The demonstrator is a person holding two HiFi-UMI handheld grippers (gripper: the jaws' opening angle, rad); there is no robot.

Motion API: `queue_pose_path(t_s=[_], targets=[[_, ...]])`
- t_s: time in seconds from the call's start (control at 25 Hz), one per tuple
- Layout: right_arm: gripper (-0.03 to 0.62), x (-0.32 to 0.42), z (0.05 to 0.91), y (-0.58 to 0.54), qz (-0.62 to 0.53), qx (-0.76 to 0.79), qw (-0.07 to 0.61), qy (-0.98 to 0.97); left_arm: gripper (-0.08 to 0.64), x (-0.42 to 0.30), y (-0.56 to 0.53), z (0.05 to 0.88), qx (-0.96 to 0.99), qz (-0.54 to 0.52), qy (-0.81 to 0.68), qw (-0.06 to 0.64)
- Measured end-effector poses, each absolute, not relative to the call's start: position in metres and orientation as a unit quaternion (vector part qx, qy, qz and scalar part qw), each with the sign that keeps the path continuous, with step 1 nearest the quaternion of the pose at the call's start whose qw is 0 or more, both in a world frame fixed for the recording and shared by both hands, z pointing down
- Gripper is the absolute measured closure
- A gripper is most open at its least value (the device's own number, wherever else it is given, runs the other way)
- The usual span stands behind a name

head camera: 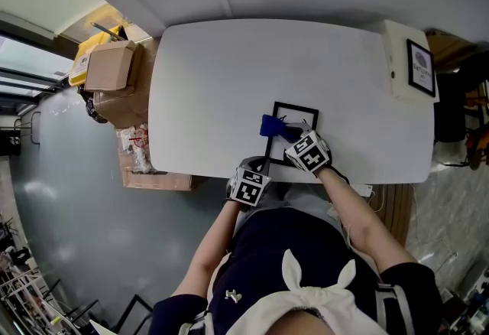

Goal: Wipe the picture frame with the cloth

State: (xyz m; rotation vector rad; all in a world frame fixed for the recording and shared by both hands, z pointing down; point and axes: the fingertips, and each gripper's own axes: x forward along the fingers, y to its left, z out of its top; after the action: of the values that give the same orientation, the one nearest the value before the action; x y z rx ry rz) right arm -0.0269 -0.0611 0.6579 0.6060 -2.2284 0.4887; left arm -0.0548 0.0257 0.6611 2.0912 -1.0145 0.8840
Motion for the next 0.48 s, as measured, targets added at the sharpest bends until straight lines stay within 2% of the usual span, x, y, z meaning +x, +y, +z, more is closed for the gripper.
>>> queue_pose_path(t_s=[0.48], targets=[[0.494,-0.028,0.658,-0.04,0.201,0.23,0.382,-0.872,0.557,-0.055,0.026,0.661,0.791,0.337,-0.396,0.323]])
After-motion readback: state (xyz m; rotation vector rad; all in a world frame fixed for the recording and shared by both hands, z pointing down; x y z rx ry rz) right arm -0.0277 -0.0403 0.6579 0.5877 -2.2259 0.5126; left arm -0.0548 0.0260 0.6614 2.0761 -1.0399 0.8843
